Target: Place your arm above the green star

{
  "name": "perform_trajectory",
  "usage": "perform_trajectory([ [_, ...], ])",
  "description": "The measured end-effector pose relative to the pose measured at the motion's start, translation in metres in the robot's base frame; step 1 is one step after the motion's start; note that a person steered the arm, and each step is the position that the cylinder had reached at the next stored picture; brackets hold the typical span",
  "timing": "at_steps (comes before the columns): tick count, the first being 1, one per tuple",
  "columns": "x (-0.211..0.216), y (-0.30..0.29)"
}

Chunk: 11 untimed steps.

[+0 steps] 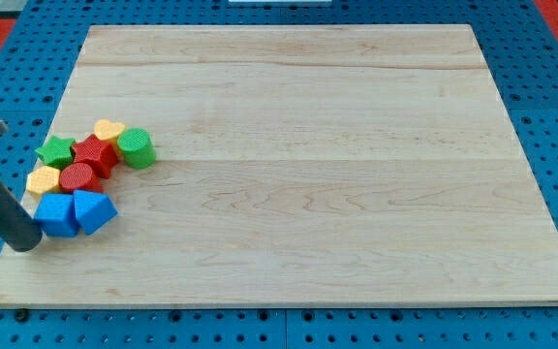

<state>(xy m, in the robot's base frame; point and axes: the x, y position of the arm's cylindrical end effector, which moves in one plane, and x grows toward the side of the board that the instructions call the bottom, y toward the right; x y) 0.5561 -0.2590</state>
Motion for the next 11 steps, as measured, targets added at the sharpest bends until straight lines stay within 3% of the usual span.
perform_trajectory([
  [2, 0.014, 0.019],
  [3, 0.023, 0.067],
  [4, 0.006, 0.174],
  [5, -0.057, 0.25],
  [6, -0.143, 0.248],
  [7, -0.202, 0.159],
  [8, -0.221, 0.042],
  [9, -0.186, -0.025],
  [11, -0.14, 0.004],
])
